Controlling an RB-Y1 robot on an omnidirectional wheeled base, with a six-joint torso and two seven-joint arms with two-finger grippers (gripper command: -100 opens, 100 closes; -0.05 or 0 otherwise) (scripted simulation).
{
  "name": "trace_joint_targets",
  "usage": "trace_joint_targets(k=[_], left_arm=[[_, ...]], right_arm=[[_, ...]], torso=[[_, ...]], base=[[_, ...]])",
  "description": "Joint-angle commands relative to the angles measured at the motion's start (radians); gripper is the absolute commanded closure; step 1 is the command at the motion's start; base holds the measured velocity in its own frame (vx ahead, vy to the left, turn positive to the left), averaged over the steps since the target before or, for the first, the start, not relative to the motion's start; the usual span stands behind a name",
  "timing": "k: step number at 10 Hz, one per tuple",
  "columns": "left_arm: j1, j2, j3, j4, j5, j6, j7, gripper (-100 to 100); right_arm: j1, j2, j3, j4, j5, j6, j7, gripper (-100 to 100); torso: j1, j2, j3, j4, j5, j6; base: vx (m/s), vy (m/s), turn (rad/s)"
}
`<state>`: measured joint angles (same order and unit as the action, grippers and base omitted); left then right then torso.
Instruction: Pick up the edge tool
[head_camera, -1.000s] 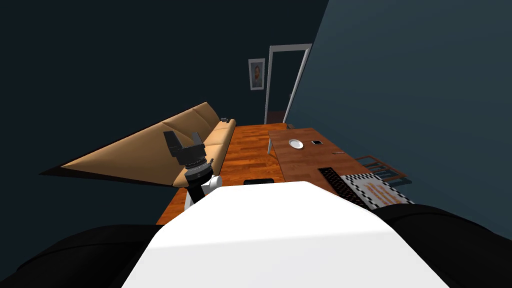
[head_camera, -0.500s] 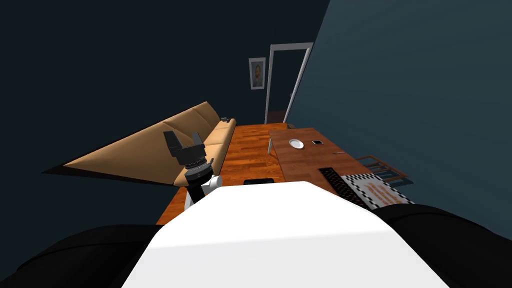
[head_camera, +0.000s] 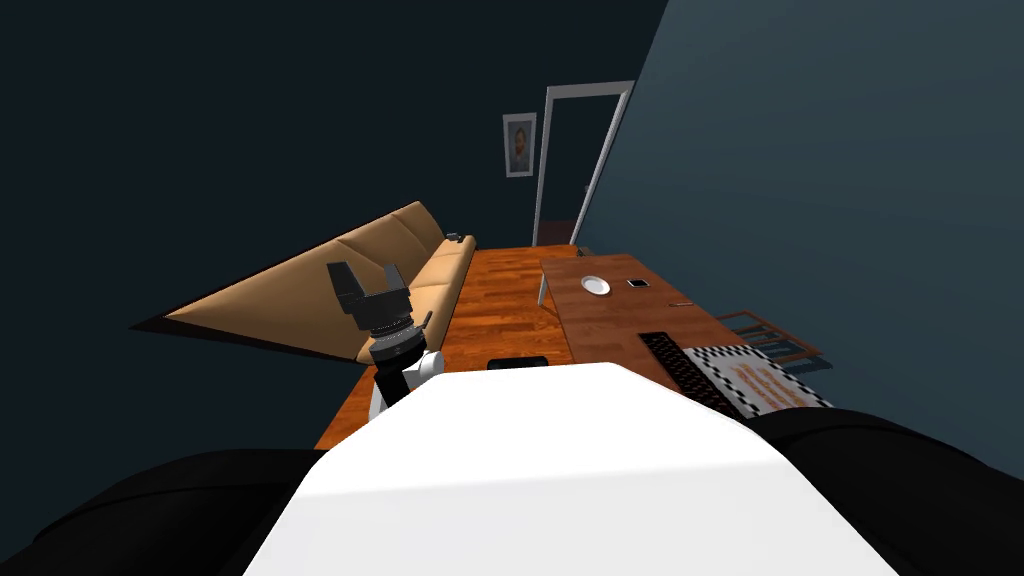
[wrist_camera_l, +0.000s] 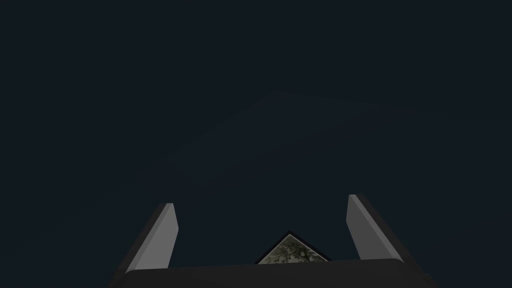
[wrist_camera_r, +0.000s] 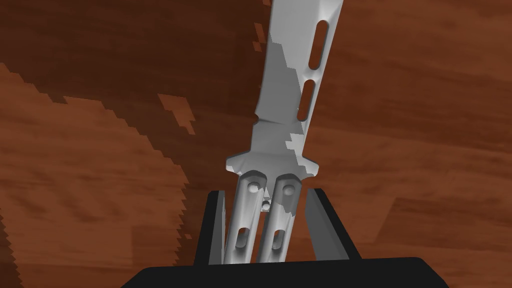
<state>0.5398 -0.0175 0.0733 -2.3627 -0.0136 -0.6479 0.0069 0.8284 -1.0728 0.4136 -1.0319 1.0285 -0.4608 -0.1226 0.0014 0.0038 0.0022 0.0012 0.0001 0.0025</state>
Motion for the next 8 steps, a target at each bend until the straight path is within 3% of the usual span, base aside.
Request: trace_joint_targets(k=[1,5,7,8], left_arm=[[0.000,0.000,0.000,0.000,0.000,0.000,0.000,0],[0.000,0.000,0.000,0.000,0.000,0.000,0.000,0],[0.000,0.000,0.000,0.000,0.000,0.000,0.000,0],[0.000,0.000,0.000,0.000,0.000,0.000,0.000,0]], right_arm=[[-0.003,-0.008,-0.001,-0.006,0.010,-0.004,-0.031,100],[-0.010,-0.072,-0.001,-0.067,0.070,-0.014,-0.160,100],[-0.012,-0.067,0.001,-0.062,0.068,-0.013,-0.159,100],[-0.012,-0.067,0.001,-0.063,0.068,-0.013,-0.163,0]], torso=[[0.000,0.000,0.000,0.000,0.000,0.000],[0.000,-0.001,0.000,0.000,0.000,0.000],[-0.001,-0.001,-0.001,0.000,0.000,0.001],[-0.002,-0.003,-0.002,-0.001,0.000,0.001]], base=[[-0.071,0.029,0.015],[-0.072,0.034,0.041],[-0.035,0.010,0.006],[0.000,0.000,0.000]])
